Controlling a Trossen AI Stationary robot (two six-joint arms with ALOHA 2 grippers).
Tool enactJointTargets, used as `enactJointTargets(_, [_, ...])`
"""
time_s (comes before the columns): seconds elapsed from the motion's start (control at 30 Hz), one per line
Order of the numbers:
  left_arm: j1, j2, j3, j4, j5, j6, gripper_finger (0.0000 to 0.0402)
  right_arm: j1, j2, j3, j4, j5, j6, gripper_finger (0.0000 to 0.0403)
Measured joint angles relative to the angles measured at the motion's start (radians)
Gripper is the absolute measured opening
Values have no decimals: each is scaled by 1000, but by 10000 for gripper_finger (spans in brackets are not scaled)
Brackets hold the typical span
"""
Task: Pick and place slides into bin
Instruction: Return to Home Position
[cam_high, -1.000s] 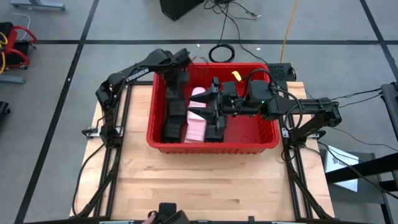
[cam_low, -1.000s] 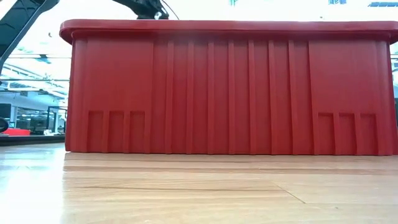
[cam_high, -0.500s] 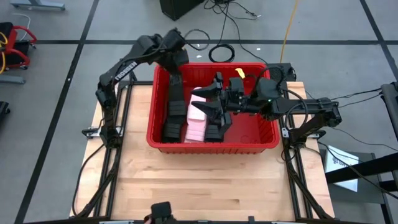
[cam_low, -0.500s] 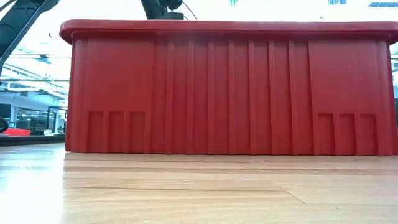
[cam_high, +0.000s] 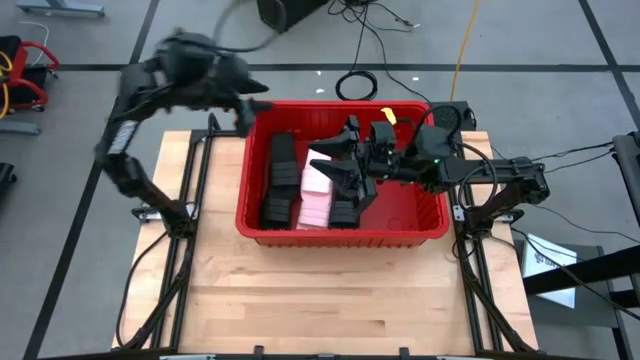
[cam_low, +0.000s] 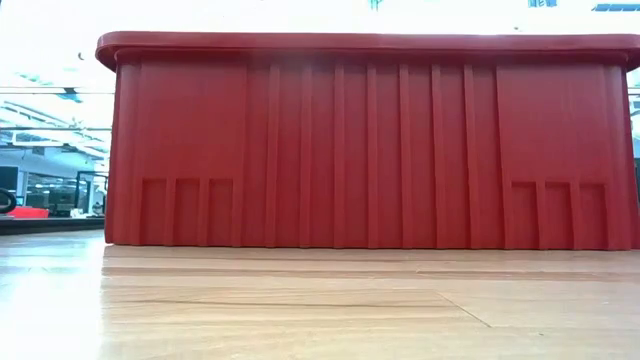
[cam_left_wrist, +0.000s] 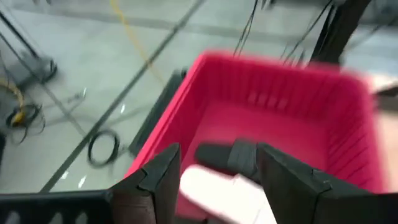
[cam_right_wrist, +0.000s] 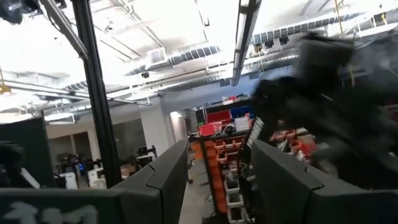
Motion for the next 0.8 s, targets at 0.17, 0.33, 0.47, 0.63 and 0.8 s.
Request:
enactJointTargets(0.17, [-58,-104,0,48,0,-118,202,0,0,0,-62,0,26,167])
enactJointTargets(0.33, [-135,-156,0,78,1,-157,202,0,0,0,-131,1,8,167])
enactJointTargets(0.47, [-199,-161,0,80,0,-151,202,-1,0,0,-125,1,44,167])
enactJointTargets(0.63, [-302,-128,-1,91,-2,-250,202,5,0,0,2,1,57,167])
enactJointTargets(0.8, [-459,-100,-2,115,-26,-190,202,40,-1,0,8,4,44,167])
